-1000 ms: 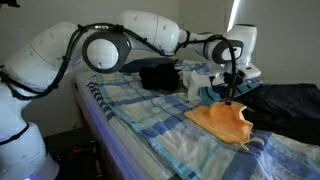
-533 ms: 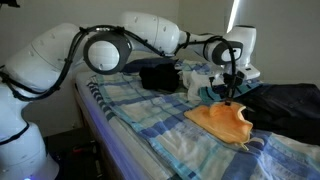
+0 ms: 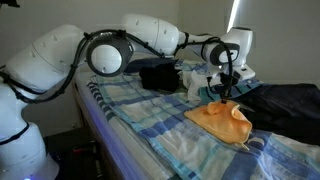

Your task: Unfold the yellow towel

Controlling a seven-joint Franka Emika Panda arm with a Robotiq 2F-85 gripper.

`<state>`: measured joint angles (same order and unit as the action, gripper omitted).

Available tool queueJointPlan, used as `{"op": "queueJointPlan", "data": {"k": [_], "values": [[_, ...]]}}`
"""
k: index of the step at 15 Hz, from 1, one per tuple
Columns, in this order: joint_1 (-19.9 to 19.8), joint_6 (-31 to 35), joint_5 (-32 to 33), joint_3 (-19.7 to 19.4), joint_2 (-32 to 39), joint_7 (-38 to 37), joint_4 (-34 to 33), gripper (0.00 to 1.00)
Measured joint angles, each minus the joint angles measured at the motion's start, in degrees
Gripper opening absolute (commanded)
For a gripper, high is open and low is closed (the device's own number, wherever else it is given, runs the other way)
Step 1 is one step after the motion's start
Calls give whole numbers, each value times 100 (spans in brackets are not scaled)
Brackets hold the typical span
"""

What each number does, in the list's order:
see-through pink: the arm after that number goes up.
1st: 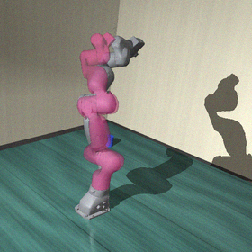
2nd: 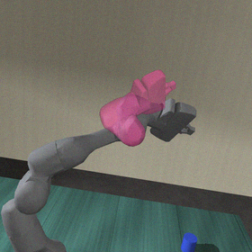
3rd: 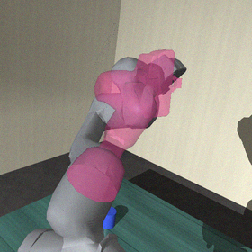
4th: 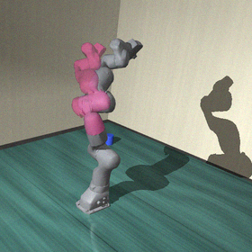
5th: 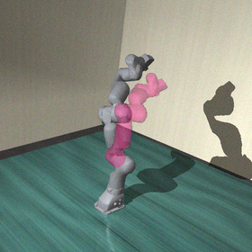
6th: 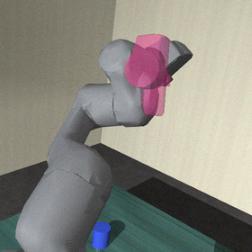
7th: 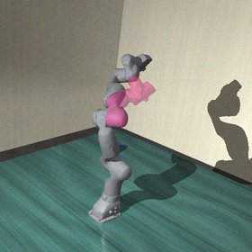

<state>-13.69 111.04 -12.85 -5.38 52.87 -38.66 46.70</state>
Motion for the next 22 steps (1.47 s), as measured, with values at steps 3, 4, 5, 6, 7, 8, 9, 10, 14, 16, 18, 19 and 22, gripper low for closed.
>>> {"op": "queueJointPlan", "data": {"k": [3,4,5,6,7,8,9,10,14,16,18,19,22], "values": [[-12,8,-35,44,116,-7,-176,4],[-17,8,-72,44,170,-22,-246,4],[-23,8,-103,44,229,-83,-314,9],[-29,8,-115,44,293,-139,-383,30],[-33,7,-118,44,353,-199,-441,33],[-34,6,-118,44,411,-240,-494,40],[-34,6,-118,44,462,-260,-535,49],[-34,6,-119,44,505,-285,-571,57],[-71,7,-118,19,539,-338,-679,88],[-142,8,-118,-4,515,-339,-784,99],[-242,-4,-117,-47,436,-345,-845,100],[-297,-43,-113,-75,374,-353,-848,100],[-412,-465,-77,-231,197,-447,-843,100]]}}
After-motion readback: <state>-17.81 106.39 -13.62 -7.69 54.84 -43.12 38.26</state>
